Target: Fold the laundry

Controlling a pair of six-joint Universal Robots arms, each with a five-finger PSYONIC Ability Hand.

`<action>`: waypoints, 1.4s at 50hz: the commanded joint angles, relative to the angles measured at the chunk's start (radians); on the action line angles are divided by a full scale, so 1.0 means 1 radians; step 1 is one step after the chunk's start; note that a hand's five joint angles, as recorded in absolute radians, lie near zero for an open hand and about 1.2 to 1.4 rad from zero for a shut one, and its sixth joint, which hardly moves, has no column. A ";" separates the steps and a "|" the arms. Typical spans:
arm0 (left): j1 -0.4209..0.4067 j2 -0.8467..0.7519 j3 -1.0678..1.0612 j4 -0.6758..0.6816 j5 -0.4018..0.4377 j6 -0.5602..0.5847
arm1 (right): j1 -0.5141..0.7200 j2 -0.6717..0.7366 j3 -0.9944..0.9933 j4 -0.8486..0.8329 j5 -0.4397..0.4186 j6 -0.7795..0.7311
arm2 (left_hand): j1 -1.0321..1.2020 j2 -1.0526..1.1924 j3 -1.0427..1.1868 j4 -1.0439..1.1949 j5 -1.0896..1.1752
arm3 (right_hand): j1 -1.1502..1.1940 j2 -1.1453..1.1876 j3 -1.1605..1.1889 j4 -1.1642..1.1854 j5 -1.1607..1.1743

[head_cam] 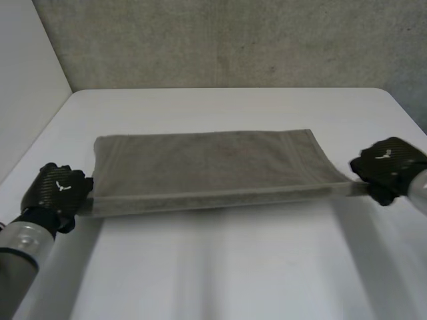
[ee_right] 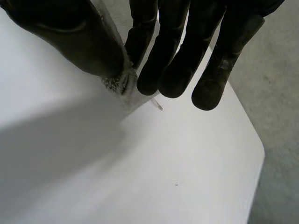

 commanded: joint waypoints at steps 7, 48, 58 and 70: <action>0.030 0.233 0.040 -0.398 0.175 -0.007 | -0.180 -0.133 -0.023 0.379 -0.202 -0.263 | 0.181 0.178 0.179 0.178 0.184 | 0.062 0.047 0.053 0.057 0.038; -0.177 -0.897 1.005 0.044 0.003 0.000 | 0.182 0.808 -0.919 -0.165 0.235 0.136 | -1.041 -1.043 -1.043 -1.044 -1.038 | -1.160 -1.175 -1.169 -1.165 -1.183; -0.169 -0.721 0.809 0.040 -0.032 -0.016 | 0.166 0.596 -0.669 -0.168 0.217 0.241 | -1.041 -1.043 -1.043 -1.044 -1.038 | -1.160 -1.175 -1.169 -1.165 -1.183; -0.175 -0.414 0.443 0.051 -0.026 -0.176 | 0.103 0.351 -0.218 -0.164 0.113 0.258 | -1.041 -1.043 -1.043 -1.044 -1.038 | -1.136 -1.151 -1.145 -1.140 -1.159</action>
